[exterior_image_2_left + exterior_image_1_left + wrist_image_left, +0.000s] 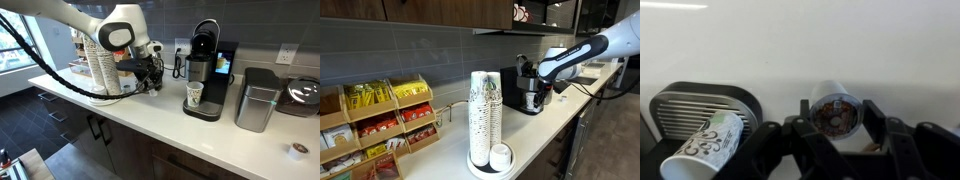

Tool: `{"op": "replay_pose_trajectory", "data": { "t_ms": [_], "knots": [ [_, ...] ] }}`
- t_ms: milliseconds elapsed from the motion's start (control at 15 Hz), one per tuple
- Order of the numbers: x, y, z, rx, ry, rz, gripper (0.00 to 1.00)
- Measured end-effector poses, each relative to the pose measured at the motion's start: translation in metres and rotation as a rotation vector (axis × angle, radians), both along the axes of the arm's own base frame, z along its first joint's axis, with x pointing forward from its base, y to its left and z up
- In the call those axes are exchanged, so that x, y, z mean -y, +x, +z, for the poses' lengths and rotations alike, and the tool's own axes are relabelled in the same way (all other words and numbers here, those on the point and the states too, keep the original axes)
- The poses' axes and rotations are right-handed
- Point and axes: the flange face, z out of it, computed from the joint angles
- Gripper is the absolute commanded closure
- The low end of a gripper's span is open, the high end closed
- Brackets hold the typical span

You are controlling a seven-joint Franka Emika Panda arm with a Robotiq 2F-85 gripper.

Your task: Pick up the coffee capsule on the left and put it in the coffee machine

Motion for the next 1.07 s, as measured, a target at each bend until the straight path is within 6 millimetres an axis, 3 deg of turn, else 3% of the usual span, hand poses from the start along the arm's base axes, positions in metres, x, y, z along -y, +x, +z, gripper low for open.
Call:
{"op": "replay_pose_trajectory", "data": {
  "t_ms": [200,267,533,733,1067],
  "knots": [
    [0.001,-0.009,0.018,0.011,-0.008,0.011,0.45],
    [0.001,-0.009,0.016,0.008,-0.008,0.012,0.7],
    [0.0,-0.006,0.02,0.017,-0.014,0.017,0.7],
    [0.006,-0.001,0.048,0.061,-0.058,0.04,0.7],
    [0.024,0.003,0.117,0.178,-0.13,0.077,0.7]
  ]
}}
